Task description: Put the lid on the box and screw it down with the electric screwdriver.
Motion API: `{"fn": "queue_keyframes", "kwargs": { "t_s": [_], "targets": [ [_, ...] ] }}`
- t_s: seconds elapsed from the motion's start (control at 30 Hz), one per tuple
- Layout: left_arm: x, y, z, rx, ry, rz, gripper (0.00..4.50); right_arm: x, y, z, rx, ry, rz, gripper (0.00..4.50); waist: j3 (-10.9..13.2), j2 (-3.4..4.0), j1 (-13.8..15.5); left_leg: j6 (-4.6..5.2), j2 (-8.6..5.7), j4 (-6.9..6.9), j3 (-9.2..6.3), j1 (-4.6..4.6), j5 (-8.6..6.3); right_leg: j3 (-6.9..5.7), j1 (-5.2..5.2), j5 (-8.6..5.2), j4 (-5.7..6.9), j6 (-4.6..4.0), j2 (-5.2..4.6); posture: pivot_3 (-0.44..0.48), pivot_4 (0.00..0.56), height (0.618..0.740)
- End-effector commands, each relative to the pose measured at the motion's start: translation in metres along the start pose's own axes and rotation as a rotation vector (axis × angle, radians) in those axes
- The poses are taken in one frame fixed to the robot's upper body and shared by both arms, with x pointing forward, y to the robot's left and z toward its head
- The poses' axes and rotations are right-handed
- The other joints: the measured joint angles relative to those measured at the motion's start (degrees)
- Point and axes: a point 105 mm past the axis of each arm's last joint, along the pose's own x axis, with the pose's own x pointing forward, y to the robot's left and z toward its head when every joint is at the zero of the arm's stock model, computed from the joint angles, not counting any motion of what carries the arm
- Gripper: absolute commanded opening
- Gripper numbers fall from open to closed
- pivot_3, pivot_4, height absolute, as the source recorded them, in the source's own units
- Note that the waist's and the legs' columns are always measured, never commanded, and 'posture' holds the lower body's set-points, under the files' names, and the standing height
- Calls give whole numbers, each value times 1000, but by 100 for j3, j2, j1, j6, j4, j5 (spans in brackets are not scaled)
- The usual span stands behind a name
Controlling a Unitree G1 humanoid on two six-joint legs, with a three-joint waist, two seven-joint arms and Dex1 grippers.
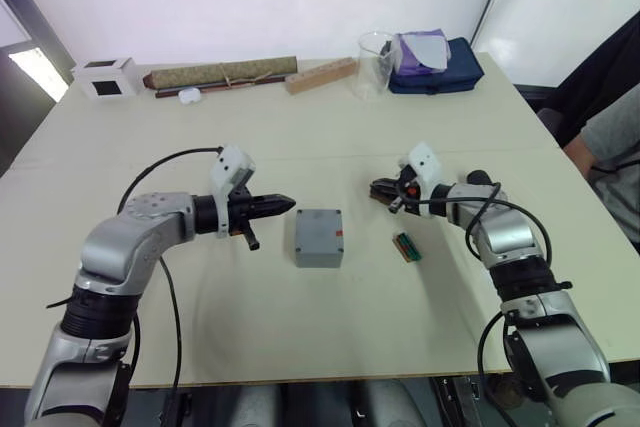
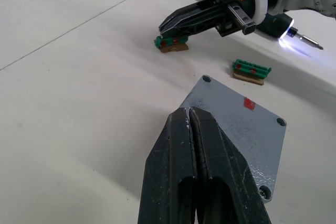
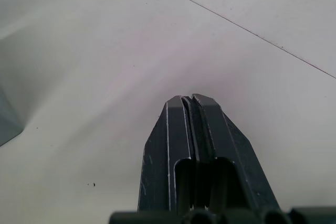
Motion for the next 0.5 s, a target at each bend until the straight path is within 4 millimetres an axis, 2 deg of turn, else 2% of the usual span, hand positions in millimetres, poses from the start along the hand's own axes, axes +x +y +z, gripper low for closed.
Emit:
{"fn": "queue_keyframes", "kwargs": {
  "t_s": [0.03, 0.4, 0.5],
  "targets": [
    [-2, -2, 8, 42, -30, 0, 0, -7, -2, 25, -60, -69, -8, 65, 0, 0, -1, 0, 0, 0, 0, 0, 0, 0, 0, 0, 0, 0, 0, 0, 150, 740],
    [-1, -1, 9, 44, -34, -2, 0, -19, -1, 53, -99, -134, -14, 65, 0, 0, 4, 0, 0, 0, 0, 0, 0, 0, 0, 0, 0, 0, 0, 0, 150, 740],
    [0, -1, 8, 43, -34, -5, 0, -17, 3, 50, -114, -121, -13, 65, 0, 0, 1, 0, 0, 0, 0, 0, 0, 0, 0, 0, 0, 0, 0, 0, 150, 740]
  ]
}}
